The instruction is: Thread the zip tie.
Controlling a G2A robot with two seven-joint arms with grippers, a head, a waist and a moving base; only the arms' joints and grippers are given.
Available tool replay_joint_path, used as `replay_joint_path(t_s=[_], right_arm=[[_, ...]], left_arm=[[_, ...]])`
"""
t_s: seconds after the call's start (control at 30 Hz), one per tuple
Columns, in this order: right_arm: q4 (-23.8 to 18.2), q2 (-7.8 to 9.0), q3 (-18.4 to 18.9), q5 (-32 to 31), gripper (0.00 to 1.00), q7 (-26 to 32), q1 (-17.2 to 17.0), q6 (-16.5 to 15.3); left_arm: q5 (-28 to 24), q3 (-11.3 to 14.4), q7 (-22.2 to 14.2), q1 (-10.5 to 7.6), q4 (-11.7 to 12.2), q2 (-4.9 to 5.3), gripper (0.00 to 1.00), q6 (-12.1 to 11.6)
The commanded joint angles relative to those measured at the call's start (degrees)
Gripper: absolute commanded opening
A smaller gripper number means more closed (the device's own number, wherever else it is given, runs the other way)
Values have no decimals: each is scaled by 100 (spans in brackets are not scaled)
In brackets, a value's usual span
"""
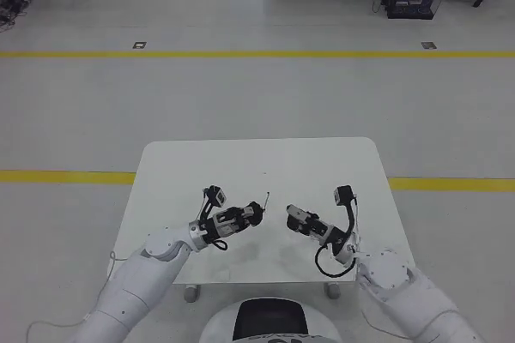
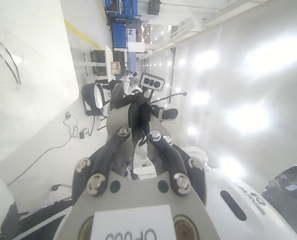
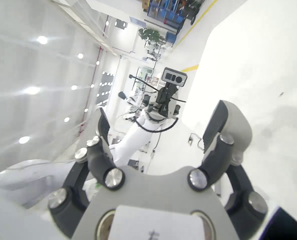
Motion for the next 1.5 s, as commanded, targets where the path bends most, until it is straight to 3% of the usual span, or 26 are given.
replay_joint_path(t_s=[0.0,0.07,0.1,0.33,0.47,0.67,0.8,1.0,1.07,1.23,1.4,1.43,1.47], right_arm=[[98,-69,302,659,100,870,-57,0],[345,-167,553,1102,100,1717,-65,0],[345,-167,553,1102,100,1717,-65,0],[345,-167,553,1102,100,1717,-65,0],[327,-183,568,1216,100,1654,-81,0],[859,-229,625,2132,100,2672,-4,0],[1373,-273,459,2608,100,3632,164,8],[1373,-273,459,2608,100,3632,164,8],[1290,-292,410,2762,100,3615,158,74],[1532,-350,329,3502,100,4139,314,251],[1859,-407,208,3902,100,4763,481,364],[1915,-417,193,3950,97,4833,506,386],[1965,-425,178,3977,85,4888,530,398]], left_arm=[[-98,16,-165,-20,51,-25,0,0],[-42,83,-371,-77,163,-49,0,0],[156,135,-394,-128,234,-53,0,0],[156,135,-394,-128,234,-53,0,0],[53,201,-229,-99,84,-75,0,6],[-433,314,-343,-171,-39,-180,0,0],[-579,375,-522,-243,35,-266,0,0],[-423,397,-618,-305,51,-276,0,0],[-510,449,-610,-262,-50,-283,0,128],[-1046,524,-1016,-175,-139,-295,0,344],[-1480,596,-1451,-230,41,-323,0,474],[-1510,609,-1501,-246,74,-327,0,478],[-1538,624,-1547,-260,101,-332,0,487]])
